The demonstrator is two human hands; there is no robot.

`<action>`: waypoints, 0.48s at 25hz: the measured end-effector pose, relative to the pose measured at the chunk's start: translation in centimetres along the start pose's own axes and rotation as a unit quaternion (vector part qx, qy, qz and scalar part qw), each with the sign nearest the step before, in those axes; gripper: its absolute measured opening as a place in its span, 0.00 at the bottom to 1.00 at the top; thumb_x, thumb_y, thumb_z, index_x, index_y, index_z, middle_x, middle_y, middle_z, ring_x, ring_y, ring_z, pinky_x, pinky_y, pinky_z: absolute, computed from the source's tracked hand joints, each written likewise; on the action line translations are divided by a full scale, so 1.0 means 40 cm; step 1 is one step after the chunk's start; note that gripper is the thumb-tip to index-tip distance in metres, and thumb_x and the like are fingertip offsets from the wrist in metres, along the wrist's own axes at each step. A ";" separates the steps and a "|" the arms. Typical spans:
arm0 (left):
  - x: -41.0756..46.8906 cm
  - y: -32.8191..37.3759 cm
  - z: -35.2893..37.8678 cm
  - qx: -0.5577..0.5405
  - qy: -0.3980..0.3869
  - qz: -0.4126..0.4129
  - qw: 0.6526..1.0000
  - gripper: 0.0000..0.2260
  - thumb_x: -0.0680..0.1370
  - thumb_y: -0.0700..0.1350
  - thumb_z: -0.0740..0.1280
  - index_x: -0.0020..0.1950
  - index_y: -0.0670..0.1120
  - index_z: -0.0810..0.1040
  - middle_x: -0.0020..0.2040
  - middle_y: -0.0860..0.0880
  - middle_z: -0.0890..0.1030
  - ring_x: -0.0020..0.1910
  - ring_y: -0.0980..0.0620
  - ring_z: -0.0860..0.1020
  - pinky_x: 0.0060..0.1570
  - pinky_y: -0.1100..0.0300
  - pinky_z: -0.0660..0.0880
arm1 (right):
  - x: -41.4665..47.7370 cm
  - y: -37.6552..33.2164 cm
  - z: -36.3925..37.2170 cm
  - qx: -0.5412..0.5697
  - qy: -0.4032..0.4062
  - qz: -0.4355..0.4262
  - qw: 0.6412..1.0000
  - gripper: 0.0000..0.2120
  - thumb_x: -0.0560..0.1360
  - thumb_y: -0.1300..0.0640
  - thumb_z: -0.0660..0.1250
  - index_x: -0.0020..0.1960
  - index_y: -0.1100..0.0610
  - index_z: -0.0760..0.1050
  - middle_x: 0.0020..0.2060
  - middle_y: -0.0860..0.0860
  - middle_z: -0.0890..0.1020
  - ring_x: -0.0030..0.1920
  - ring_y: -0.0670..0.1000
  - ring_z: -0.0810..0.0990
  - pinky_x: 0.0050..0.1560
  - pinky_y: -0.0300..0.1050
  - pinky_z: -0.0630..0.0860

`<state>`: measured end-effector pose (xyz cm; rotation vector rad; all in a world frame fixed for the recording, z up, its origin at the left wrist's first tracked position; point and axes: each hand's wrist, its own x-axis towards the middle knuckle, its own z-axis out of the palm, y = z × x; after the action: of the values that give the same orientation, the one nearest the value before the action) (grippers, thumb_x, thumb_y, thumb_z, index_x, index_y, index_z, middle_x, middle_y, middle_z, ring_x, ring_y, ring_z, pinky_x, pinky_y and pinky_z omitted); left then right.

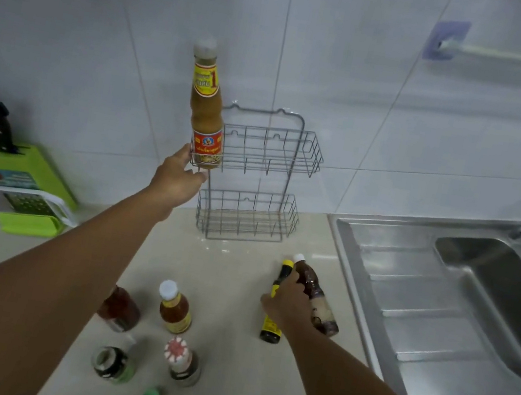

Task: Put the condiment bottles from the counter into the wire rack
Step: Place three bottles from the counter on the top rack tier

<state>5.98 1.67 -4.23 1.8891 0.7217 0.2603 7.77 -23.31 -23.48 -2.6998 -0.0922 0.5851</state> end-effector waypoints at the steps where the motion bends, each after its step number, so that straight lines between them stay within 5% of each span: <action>1: 0.001 -0.003 -0.002 -0.005 -0.002 -0.002 1.000 0.31 0.79 0.40 0.65 0.79 0.53 0.57 0.78 0.53 0.63 0.75 0.49 0.65 0.66 0.55 0.63 | 0.007 0.003 0.007 0.016 0.005 -0.001 1.000 0.40 0.74 0.48 0.70 0.77 0.62 0.56 0.64 0.59 0.76 0.62 0.61 0.79 0.58 0.52 0.77; 4: 0.010 -0.006 -0.003 -0.013 0.003 0.005 1.000 0.28 0.79 0.40 0.65 0.77 0.53 0.61 0.76 0.52 0.66 0.74 0.49 0.67 0.62 0.58 0.63 | 0.003 -0.015 -0.016 0.106 0.011 -0.030 0.994 0.25 0.70 0.49 0.74 0.62 0.56 0.72 0.56 0.56 0.81 0.54 0.57 0.82 0.55 0.51 0.81; 7: 0.014 -0.001 -0.003 -0.018 0.023 0.007 1.000 0.25 0.78 0.41 0.65 0.75 0.52 0.67 0.73 0.51 0.71 0.71 0.48 0.70 0.61 0.59 0.66 | -0.045 -0.082 -0.115 0.244 0.062 -0.114 0.961 0.13 0.64 0.50 0.76 0.45 0.49 0.76 0.42 0.50 0.82 0.40 0.49 0.82 0.46 0.54 0.84; 12: -0.001 0.023 -0.002 -0.048 0.060 -0.006 0.997 0.20 0.78 0.43 0.65 0.71 0.51 0.73 0.68 0.50 0.77 0.65 0.48 0.76 0.58 0.59 0.70 | -0.103 -0.294 -0.405 0.383 0.230 -0.281 0.849 0.20 0.66 0.49 0.81 0.52 0.48 0.75 0.45 0.49 0.83 0.44 0.50 0.83 0.46 0.45 0.81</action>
<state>6.24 1.45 -3.38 1.7880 0.7878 0.3969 10.86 -18.61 -3.83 -1.8169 -0.4067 -0.1962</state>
